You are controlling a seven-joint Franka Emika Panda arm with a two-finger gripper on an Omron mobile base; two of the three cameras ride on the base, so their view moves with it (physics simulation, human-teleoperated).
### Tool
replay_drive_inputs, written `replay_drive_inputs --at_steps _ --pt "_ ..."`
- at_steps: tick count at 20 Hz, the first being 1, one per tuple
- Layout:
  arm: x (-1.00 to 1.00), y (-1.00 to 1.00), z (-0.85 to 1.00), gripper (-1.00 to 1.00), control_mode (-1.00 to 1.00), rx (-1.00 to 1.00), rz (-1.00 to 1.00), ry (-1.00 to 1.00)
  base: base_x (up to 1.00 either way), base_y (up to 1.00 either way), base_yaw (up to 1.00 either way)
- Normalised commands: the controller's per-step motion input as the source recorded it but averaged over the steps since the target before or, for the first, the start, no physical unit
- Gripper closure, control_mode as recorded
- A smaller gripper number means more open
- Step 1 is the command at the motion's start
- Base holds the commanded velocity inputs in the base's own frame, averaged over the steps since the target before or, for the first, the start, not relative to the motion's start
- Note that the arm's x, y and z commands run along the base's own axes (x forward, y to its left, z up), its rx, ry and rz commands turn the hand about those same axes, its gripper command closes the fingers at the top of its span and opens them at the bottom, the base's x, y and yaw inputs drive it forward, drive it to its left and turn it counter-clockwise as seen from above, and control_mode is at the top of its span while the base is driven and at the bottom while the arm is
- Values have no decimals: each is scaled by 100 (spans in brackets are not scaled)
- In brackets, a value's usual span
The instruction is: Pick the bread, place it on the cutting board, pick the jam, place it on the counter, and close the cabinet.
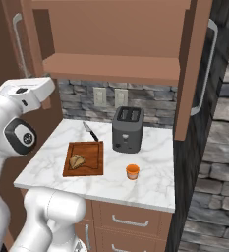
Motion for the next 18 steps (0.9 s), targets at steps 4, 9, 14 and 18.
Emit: replay_drive_inputs --at_steps 4,9,14,18 --pt "47 -19 0 -100 -100 1 -1 0 0 0 0" --pt "46 -15 0 -100 -100 0 -1 0 0 0 0" --pt "47 -13 0 -100 -100 0 -1 0 0 0 0" --pt "57 -14 0 -100 -100 0 -2 0 0 0 0"
